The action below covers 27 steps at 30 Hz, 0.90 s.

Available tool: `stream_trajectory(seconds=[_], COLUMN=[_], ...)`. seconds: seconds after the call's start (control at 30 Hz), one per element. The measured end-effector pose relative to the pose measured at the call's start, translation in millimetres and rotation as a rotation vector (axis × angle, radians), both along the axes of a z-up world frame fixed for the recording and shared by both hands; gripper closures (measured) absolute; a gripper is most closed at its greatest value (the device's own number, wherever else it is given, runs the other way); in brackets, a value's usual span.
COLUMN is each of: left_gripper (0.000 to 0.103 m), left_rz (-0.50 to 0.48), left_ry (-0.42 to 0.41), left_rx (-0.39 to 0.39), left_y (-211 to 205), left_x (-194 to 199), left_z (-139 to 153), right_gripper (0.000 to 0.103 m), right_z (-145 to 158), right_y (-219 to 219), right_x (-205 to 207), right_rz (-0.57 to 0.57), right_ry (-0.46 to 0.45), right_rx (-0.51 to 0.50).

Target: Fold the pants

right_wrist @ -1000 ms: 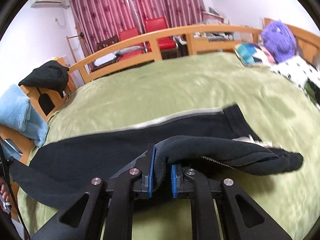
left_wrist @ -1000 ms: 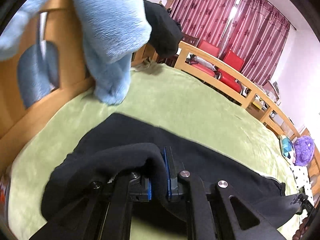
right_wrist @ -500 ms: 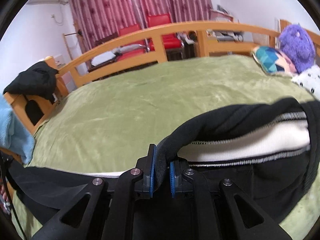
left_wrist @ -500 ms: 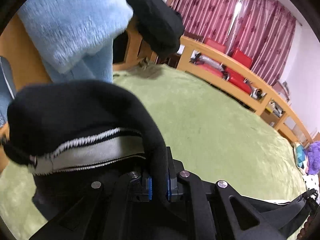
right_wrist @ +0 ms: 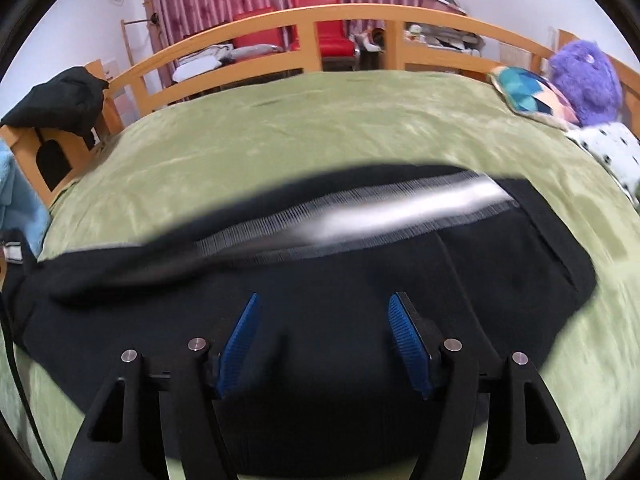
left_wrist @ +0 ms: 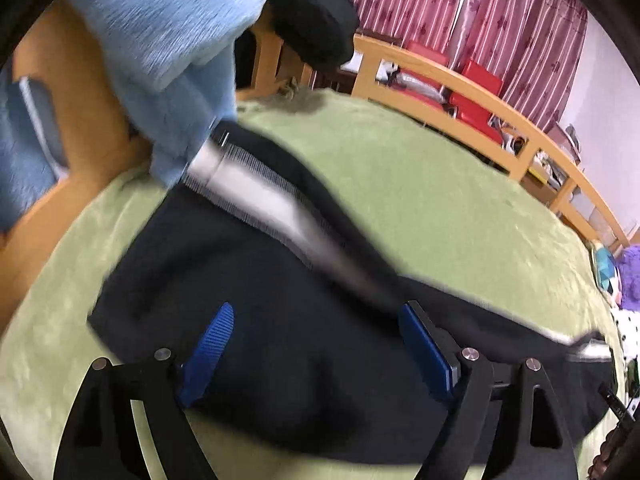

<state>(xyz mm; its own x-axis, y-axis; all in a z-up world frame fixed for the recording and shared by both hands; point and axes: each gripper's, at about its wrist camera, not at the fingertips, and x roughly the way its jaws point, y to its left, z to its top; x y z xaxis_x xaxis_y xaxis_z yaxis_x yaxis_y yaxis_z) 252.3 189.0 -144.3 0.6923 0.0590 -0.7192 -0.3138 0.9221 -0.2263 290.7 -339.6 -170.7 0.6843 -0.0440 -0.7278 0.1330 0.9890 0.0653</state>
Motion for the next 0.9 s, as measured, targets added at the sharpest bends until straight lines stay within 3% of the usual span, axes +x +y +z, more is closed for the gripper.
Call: stream_trajectory(seconds=[0.13,0.33,0.5,0.6,0.77,0.8,0.83,0.87,0.9], left_gripper=[0.019,0.019,0.017,0.014,0.015,0.015,0.024,0.049,0.060], left_rz=[0.023,0.062,0.087,0.117,0.168,0.184,0.204,0.218,0.227], left_ry=[0.074,0.150,0.063,0.085,0.076,0.082,0.083,0.075,0.068], left_rx=[-0.034,-0.193,-0.287,-0.315,-0.300,-0.301,-0.305,-0.309,-0.320], left_y=[-0.6,12.0,31.0,38.6,35.3,35.5,36.4,33.5,35.8], left_x=[-36.3,-51.0,-42.8,-28.6,-13.0,-10.7,-9.8,-7.6,-8.2], left_z=[-38.3,-93.4,-97.5,-107.1,-110.3,-112.1,-112.5,-110.9,-110.2], right_gripper=[0.035,0.032,0.031,0.028,0.023,0.025,0.038,0.060,0.070], right_z=[-18.4,-52.1,-59.6,-66.5,-73.4,-73.4,-72.5,-71.5,-71.1], right_y=[-25.2,-62.5,-81.7,-87.1,-76.5,-74.8,-73.5,-74.0,-73.1], right_x=[-38.7,-58.9,-53.3,-37.2,-7.6,-3.1,1.0,3.8,1.8], right_rz=[-0.081,-0.177,-0.236,-0.259,-0.263,-0.263,-0.269,-0.286,-0.304], right_ry=[0.040,0.091,0.035,0.027,0.013,0.003,-0.013,-0.018,-0.026], right_rx=[0.028,0.178,0.314,0.371,0.333,0.324,0.319,0.309,0.297])
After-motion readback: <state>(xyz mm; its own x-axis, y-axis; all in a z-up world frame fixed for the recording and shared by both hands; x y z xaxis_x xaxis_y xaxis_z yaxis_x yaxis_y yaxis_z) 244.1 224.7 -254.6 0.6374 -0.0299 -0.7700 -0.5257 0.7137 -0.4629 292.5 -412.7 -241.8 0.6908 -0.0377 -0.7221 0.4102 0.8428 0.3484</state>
